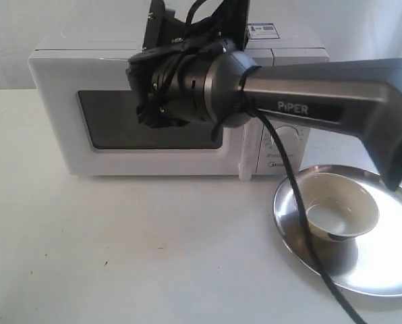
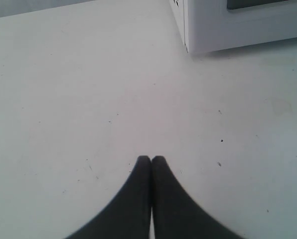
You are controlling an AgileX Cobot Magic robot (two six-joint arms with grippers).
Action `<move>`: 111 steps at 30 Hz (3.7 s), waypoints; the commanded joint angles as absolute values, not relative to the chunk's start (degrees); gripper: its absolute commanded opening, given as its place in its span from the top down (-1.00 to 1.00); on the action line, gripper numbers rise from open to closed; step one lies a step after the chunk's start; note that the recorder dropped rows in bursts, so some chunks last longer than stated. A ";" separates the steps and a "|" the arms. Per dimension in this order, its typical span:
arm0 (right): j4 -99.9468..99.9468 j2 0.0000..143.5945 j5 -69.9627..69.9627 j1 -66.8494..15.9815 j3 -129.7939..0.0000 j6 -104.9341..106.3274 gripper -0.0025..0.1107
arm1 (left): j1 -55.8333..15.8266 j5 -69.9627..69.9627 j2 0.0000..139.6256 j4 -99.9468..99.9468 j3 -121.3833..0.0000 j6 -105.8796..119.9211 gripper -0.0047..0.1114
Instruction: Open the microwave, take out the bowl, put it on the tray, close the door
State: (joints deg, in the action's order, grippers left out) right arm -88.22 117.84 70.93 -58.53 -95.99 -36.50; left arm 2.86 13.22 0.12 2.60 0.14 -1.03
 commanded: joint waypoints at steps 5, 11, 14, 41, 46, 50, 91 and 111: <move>-88.41 100.79 69.96 -68.28 -74.91 -46.68 0.96 | 2.62 13.27 0.00 2.20 0.00 -1.23 0.92; -83.26 84.39 69.96 -75.37 -53.81 -61.98 0.96 | 2.62 13.27 0.00 2.20 0.00 -1.23 0.92; -81.93 76.31 69.96 -79.47 -43.56 -71.77 0.96 | 2.62 13.27 0.00 2.20 0.00 -1.23 0.92; -74.90 57.14 69.96 -90.20 -23.84 -91.47 0.96 | 2.62 13.27 0.00 2.20 0.00 -1.23 0.92; -72.97 55.05 69.96 -90.20 -23.84 -96.09 0.96 | 2.62 13.27 0.00 2.20 0.00 -1.23 0.92; -72.40 51.83 69.96 -90.20 -23.16 -111.66 0.96 | 2.62 13.27 0.00 2.20 0.00 -1.23 0.92; -28.94 0.00 -7.03 -20.58 0.00 -120.29 0.96 | 2.62 13.29 0.00 2.20 0.00 -1.23 0.92; -2.78 0.00 17.93 -20.48 0.00 4.87 0.96 | 2.62 13.29 0.00 2.20 0.00 -1.23 0.92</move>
